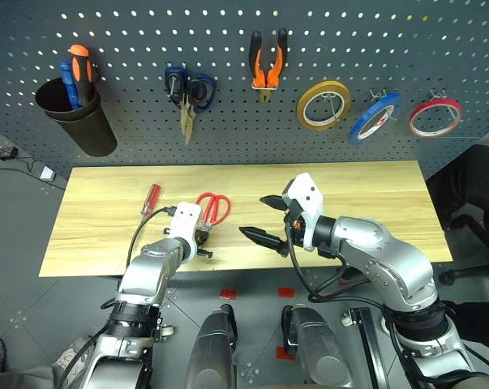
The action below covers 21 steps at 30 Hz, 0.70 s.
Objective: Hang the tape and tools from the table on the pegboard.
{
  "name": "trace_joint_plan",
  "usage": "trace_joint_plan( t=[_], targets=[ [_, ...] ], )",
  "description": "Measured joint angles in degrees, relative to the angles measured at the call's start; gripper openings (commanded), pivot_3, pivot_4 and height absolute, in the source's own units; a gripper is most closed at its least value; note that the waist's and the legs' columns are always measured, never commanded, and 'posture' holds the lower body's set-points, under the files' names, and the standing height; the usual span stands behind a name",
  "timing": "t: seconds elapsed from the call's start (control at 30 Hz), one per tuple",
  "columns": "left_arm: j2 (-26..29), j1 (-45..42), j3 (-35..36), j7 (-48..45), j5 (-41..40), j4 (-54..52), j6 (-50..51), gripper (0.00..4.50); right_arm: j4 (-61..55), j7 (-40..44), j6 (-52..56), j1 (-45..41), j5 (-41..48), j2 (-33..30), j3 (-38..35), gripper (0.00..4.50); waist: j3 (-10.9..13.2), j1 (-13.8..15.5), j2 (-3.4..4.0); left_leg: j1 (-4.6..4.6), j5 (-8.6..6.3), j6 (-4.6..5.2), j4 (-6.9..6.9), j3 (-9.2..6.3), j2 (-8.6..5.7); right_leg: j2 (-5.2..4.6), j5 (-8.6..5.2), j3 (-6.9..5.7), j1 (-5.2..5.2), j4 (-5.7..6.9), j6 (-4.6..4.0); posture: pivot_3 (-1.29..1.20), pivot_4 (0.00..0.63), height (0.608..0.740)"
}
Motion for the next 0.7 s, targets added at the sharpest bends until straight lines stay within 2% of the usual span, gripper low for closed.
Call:
trace_joint_plan(
  t=[0.3, 0.53, 0.7],
  targets=[
    [6.7, 6.2, -1.6, -2.1, 3.9, -17.6, -12.3, 0.34, -1.3, -1.0, -2.7, 0.1, -1.8, -1.7, 0.3, 4.50, 0.0, 0.0, 0.00, -0.01, -0.08, 0.12, -0.05, 0.05, -0.01, -0.04, 0.00, 0.06, -0.01, -0.07, 0.00, -0.18, 0.340, 0.740],
    [12.1, 8.4, -2.2, -5.4, 6.0, -23.2, -18.6, 0.34, -2.0, -0.9, -4.0, 0.0, -1.9, -2.1, 0.3, 4.50, 0.0, 0.1, -0.01, -0.01, -0.11, 0.18, -0.07, 0.01, 0.01, 0.00, -0.01, 0.03, -0.04, -0.04, -0.01, -0.17, 0.333, 0.740],
    [10.1, 8.2, 1.4, -2.4, 6.9, -24.4, -25.5, 0.34, -2.0, -0.3, -7.1, -0.6, -2.8, -2.8, 0.8, 4.50, 0.0, 0.1, -0.01, -0.04, -0.12, 0.19, -0.06, 0.02, -0.02, -0.03, -0.01, 0.02, -0.03, -0.07, 0.00, -0.17, 0.333, 0.740]
  ],
)
